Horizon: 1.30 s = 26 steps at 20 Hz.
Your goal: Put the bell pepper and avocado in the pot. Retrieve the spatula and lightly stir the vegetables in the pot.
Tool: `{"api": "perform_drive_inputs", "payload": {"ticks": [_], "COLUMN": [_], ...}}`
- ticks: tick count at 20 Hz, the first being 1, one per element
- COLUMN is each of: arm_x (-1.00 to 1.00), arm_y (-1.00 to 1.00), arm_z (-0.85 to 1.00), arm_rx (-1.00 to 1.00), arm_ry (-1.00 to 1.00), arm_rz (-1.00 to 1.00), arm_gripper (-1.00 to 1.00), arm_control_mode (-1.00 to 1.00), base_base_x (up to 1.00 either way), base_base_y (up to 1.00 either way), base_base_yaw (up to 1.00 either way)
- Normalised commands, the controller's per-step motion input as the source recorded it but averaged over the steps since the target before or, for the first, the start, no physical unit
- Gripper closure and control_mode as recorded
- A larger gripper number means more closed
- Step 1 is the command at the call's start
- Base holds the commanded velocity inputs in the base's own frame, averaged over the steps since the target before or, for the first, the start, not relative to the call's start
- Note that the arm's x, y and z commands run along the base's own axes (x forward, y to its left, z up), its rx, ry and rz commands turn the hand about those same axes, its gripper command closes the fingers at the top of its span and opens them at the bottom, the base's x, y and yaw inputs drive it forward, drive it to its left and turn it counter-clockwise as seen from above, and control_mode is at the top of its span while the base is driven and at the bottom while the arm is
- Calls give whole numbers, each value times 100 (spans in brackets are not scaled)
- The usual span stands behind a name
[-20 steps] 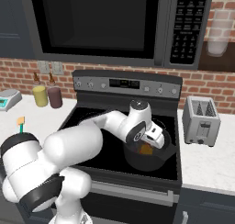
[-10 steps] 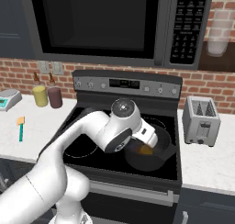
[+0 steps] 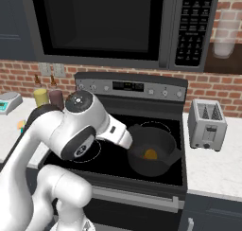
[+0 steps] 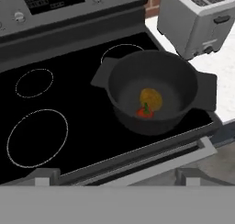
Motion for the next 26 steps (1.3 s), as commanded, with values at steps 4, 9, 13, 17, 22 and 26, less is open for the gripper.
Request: {"api": "perform_drive_inputs", "payload": {"ticks": [4,9,13,17,22,26], "arm_x": [-59,-34,-19,-6,-8,0], "arm_y": [88,99,98,100,99,82], "arm_z": [24,2,0,1,3,0], "arm_rx": [2,0,-2,-3,-1,0], "arm_ry": [10,2,0,1,2,0], "arm_rz": [19,23,23,22,22,18], "arm_gripper": [-100,-100,-100,-100,-100,-100], "arm_control_mode": [-100,-100,-100,-100,-100,-100], "base_base_x": [0,0,0,0,0,0], "base_base_y": [0,0,0,0,0,0], "base_base_yaw": [0,0,0,0,0,0]}}
